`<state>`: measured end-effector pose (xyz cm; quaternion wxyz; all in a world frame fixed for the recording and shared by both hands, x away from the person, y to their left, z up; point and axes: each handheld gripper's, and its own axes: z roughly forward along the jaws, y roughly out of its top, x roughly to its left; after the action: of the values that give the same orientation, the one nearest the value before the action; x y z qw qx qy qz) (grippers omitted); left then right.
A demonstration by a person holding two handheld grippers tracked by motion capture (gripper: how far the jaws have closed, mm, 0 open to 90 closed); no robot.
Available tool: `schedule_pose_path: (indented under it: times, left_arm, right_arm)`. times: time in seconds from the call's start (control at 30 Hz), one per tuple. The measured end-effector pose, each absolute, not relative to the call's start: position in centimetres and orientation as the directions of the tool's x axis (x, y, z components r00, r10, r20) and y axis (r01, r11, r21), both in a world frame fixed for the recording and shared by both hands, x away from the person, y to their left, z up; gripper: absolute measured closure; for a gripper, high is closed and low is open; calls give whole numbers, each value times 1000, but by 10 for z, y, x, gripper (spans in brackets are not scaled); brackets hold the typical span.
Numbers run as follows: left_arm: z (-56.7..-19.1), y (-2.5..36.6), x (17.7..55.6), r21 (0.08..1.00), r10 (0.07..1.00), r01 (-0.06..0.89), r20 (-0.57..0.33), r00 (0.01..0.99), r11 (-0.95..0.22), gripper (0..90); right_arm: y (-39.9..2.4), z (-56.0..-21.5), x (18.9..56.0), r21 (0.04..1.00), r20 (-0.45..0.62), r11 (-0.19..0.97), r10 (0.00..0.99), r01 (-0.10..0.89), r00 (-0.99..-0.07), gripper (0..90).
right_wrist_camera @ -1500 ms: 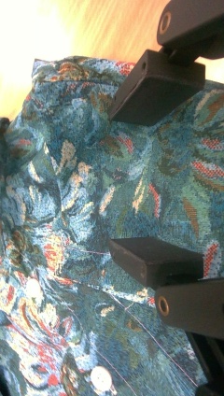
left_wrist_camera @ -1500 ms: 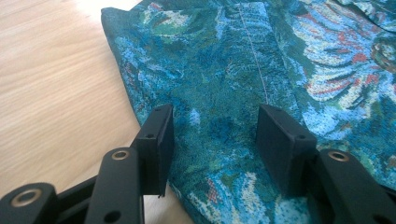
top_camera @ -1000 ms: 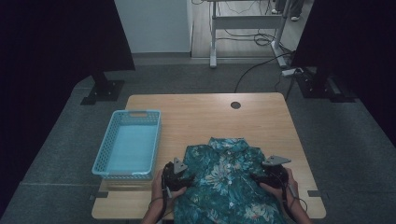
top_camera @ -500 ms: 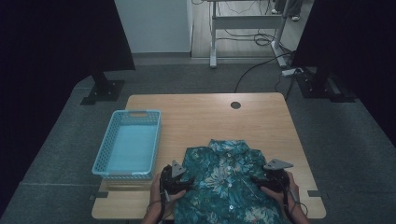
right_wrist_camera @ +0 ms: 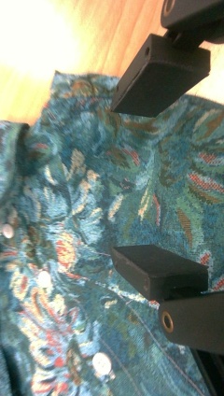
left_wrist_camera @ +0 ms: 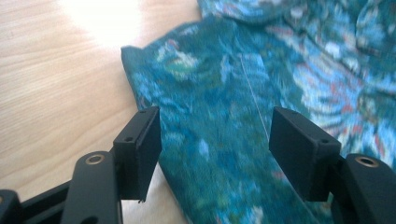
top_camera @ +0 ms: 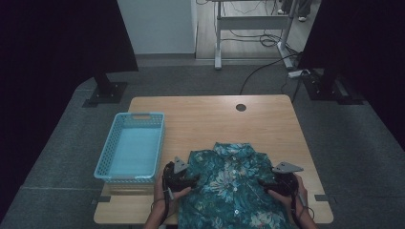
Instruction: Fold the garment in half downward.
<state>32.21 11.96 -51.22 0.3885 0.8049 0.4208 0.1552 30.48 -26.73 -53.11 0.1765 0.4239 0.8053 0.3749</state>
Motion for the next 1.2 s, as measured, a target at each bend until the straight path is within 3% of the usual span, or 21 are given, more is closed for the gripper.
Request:
schedule_pose_path:
  times: [0.9,1.2]
  left_arm:
    - [-529,127,395,710,830,644,-155,535,-283,348]
    - [-533,128,402,700,818,655,-179,547,-285,361]
  right_arm:
    - [-271,-530,301,750,29,370,810,549,-585,257]
    - [-269,-531,302,745,25,379,807,550,-590,257]
